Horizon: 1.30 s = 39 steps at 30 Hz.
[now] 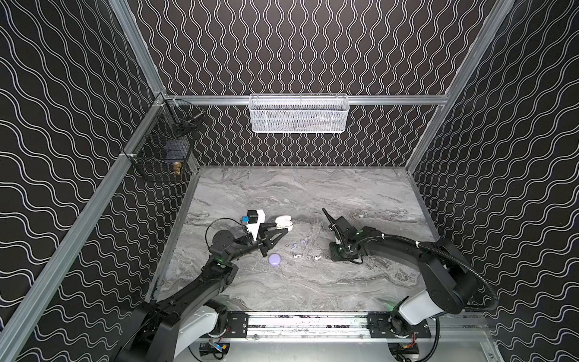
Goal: Insert the wireless bluetooth earbuds into the charging case
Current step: 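Lower the right gripper and close it on the cream earbud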
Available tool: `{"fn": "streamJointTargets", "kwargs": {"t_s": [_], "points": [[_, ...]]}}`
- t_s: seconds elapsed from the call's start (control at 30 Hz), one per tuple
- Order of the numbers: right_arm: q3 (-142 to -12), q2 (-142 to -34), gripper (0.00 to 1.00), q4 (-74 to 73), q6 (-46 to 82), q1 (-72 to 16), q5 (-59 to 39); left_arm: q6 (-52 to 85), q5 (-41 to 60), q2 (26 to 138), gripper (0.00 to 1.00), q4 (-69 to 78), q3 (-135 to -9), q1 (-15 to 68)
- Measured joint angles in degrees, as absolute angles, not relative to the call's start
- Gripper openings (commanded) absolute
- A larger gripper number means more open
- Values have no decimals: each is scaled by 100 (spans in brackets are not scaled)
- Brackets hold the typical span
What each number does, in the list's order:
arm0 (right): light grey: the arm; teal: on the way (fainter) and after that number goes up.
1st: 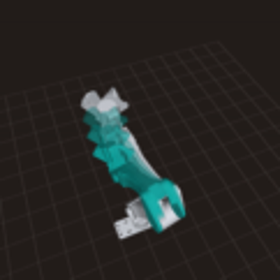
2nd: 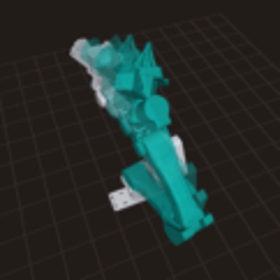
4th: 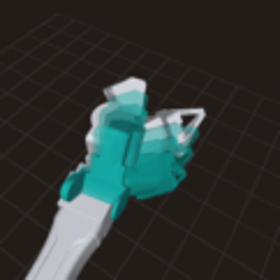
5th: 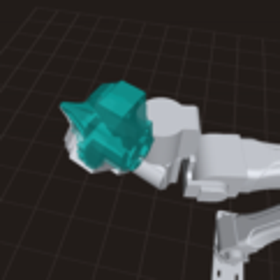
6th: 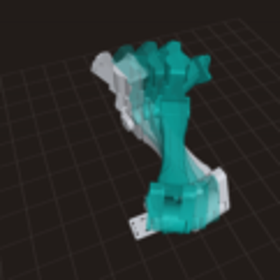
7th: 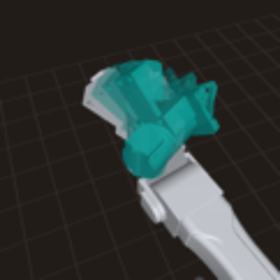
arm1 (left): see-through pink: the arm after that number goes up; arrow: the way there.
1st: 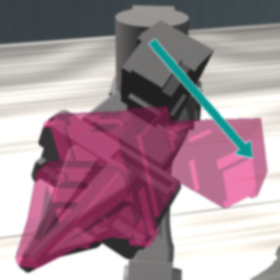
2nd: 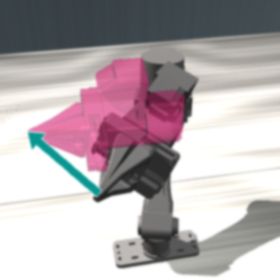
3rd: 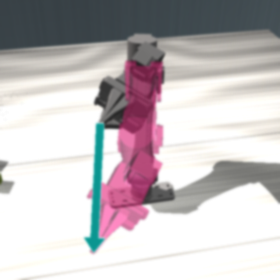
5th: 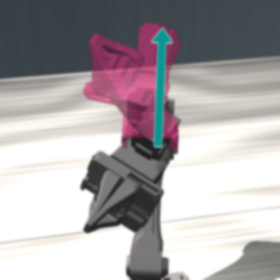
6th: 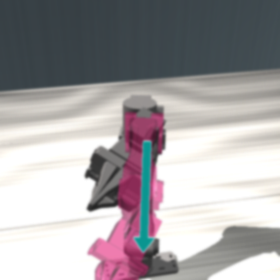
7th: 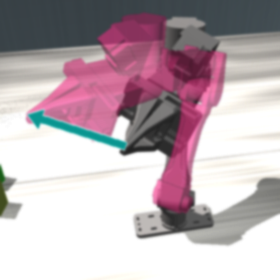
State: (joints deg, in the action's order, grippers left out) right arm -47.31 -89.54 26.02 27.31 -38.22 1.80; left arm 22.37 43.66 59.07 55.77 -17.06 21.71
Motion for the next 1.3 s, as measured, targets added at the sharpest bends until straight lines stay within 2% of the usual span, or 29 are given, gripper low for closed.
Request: {"fn": "streamJointTargets", "kwargs": {"t_s": [0.27,0.6,0.73,1.03,1.3], "points": [[-4775,-8882,30,2493,2862,-3964,58,2237,4364,5913,0,5559,-1702,2176],[-4910,-8753,45,2735,2934,-3970,602,2235,4346,5909,0,5553,-1702,2178],[-4945,-8805,47,2751,2930,-3970,698,2235,4346,5909,0,5542,-1702,2180],[-4993,-9299,46,2703,2884,-3970,692,2235,4346,5894,0,5476,-1702,2187],[-4904,-9258,40,2622,2884,-3970,823,2233,4344,5850,0,5415,-1702,2204]]}}
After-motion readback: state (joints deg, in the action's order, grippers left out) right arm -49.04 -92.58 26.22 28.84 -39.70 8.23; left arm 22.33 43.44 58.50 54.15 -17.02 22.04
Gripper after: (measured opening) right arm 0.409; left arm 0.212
